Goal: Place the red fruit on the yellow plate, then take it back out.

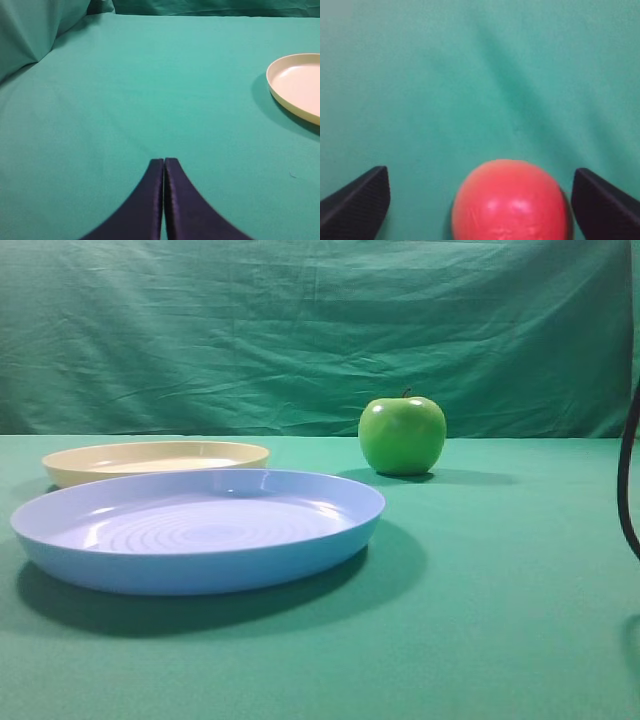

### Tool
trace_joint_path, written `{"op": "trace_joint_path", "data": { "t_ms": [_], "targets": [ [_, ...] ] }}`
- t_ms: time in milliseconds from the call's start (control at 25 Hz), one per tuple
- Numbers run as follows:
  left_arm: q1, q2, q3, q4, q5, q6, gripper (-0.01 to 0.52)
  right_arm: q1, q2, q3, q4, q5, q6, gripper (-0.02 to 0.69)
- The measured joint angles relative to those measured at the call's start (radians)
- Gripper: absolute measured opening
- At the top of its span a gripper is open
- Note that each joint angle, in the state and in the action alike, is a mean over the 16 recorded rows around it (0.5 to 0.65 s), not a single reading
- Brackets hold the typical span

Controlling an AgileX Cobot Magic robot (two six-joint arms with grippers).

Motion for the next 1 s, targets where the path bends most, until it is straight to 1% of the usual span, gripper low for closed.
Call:
{"op": "trace_joint_path", "data": {
  "t_ms": [120,240,360,520,600,720,800,880,1000],
  "targets": [
    [0.000,0.000,0.000,0.000,0.000,0.000,0.000,0.000,-0.020,-0.062,0.002,0.070,0.000,0.612],
    [0.000,0.000,0.000,0.000,0.000,0.000,0.000,0.000,-0.053,-0.133,0.009,0.154,0.001,0.557],
    [0.000,0.000,0.000,0.000,0.000,0.000,0.000,0.000,-0.102,-0.201,0.018,0.243,0.002,0.462],
    [0.000,0.000,0.000,0.000,0.000,0.000,0.000,0.000,-0.188,-0.271,0.030,0.348,0.004,0.303],
    [0.000,0.000,0.000,0.000,0.000,0.000,0.000,0.000,-0.237,-0.292,0.036,0.386,0.006,0.223],
    [0.000,0.000,0.000,0.000,0.000,0.000,0.000,0.000,-0.318,-0.307,0.044,0.426,0.005,0.122],
    [0.000,0.000,0.000,0.000,0.000,0.000,0.000,0.000,-0.376,-0.310,0.046,0.443,0.002,0.068],
    [0.000,0.000,0.000,0.000,0.000,0.000,0.000,0.000,-0.434,-0.310,0.047,0.454,-0.003,0.028],
    [0.000,0.000,0.000,0.000,0.000,0.000,0.000,0.000,-0.525,-0.306,0.047,0.460,-0.014,0.003]
  ]
}}
